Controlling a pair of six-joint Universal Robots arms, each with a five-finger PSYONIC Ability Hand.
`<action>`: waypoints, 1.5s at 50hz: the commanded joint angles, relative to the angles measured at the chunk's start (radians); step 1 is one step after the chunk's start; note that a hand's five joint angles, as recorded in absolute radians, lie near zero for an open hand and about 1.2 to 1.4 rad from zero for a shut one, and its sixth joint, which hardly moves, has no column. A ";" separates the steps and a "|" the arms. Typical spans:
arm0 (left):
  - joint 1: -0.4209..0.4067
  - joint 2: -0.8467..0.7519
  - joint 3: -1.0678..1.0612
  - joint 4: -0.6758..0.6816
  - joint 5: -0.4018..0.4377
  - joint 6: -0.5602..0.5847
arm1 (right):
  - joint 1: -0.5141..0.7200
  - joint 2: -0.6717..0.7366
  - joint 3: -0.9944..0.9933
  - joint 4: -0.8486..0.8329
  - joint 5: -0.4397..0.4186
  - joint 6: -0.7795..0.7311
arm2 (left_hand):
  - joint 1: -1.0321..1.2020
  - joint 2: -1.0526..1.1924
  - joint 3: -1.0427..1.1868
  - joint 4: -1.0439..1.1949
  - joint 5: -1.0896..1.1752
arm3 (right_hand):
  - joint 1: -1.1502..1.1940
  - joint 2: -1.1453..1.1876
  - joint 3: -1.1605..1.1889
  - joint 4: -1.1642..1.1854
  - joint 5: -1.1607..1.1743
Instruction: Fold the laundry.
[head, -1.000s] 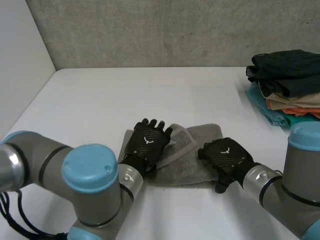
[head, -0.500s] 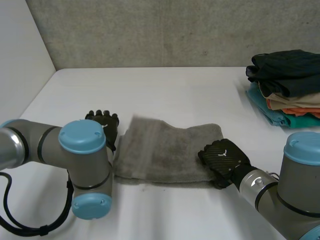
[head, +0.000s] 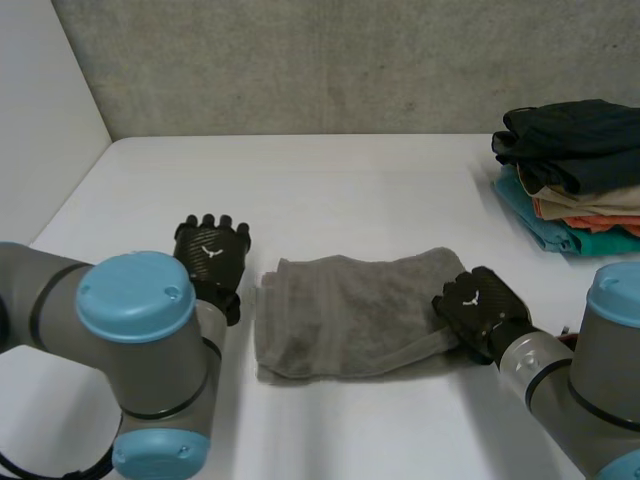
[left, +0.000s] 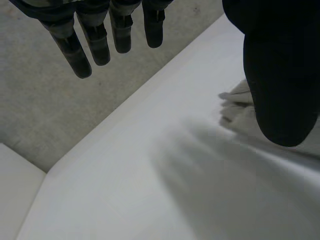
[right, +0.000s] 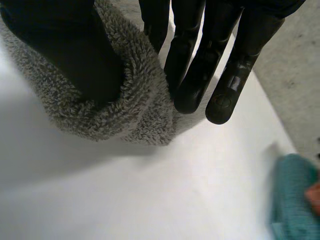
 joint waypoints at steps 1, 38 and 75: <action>0.044 0.068 -0.045 0.001 0.015 -0.002 | 0.066 -0.021 -0.103 0.004 0.040 -0.319 | -0.002 -0.016 -0.025 -0.017 -0.036 | 0.466 0.222 0.216 0.207 0.237; -0.036 0.103 0.061 -0.003 0.153 -0.180 | 0.120 -0.030 -0.335 0.232 -0.262 0.771 | 0.031 0.017 0.007 0.015 -0.004 | -0.756 -0.999 -1.005 -1.014 -0.985; -0.067 -0.024 0.123 -0.319 0.112 -0.253 | 0.176 0.182 -0.452 0.312 -0.053 0.423 | 0.031 0.017 0.007 0.015 -0.004 | -0.756 -0.999 -1.005 -1.014 -0.985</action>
